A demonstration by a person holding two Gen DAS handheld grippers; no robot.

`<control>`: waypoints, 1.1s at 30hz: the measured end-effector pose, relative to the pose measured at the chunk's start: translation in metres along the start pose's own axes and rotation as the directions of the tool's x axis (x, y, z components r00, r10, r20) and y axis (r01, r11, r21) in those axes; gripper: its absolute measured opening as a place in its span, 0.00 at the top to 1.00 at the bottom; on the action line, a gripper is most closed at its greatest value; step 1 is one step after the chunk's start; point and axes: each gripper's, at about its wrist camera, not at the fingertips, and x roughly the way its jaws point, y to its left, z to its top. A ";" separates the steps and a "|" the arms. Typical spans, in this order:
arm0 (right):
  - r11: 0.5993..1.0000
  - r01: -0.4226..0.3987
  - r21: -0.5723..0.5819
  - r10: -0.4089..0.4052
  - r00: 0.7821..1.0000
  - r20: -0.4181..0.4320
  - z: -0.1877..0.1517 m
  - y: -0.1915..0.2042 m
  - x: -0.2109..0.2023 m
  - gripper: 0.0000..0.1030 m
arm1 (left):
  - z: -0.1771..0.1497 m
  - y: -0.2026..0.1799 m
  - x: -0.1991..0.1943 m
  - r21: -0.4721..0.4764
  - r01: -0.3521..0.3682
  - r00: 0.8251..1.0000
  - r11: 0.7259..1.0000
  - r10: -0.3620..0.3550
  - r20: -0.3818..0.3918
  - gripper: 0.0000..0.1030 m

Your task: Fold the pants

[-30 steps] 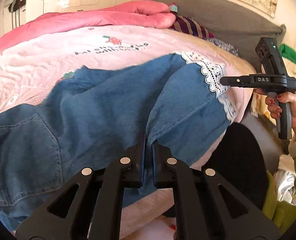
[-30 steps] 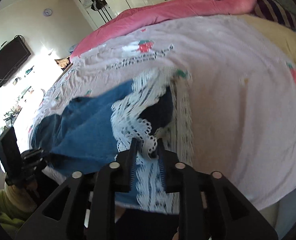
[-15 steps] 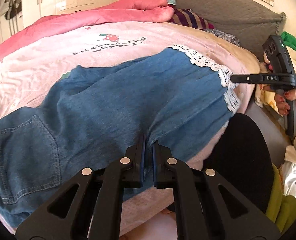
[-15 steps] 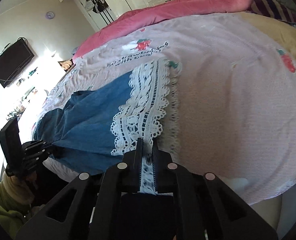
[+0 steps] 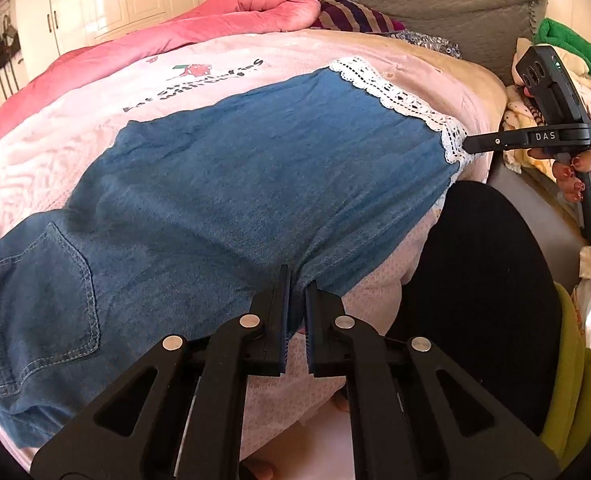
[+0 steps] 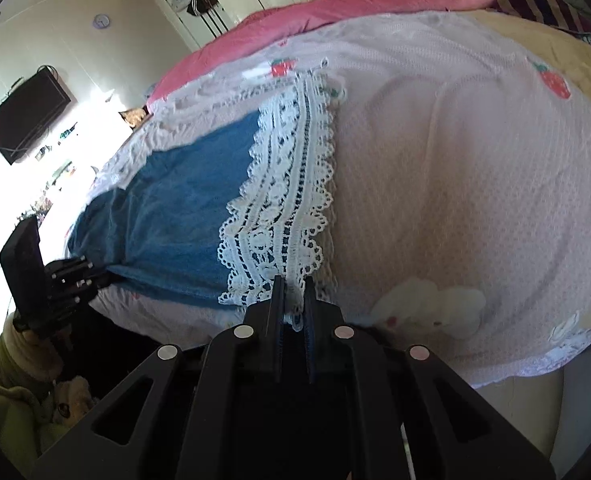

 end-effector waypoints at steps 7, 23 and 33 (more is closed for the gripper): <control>0.999 0.030 0.030 -0.030 1.000 0.004 -0.004 -0.002 -0.002 0.83 | -0.003 -0.001 0.007 0.010 -0.008 1.000 1.000 0.008 -0.003 0.96; 0.990 -0.066 -0.122 0.060 0.997 -0.054 0.022 0.081 0.041 0.69 | -0.013 0.004 -0.031 -0.032 0.084 0.995 0.996 -0.083 0.052 0.58; 0.994 0.008 -0.106 -0.016 0.997 -0.074 0.005 0.065 0.049 0.67 | -0.050 0.128 -0.074 -0.360 -0.303 0.950 0.883 0.309 -0.042 0.39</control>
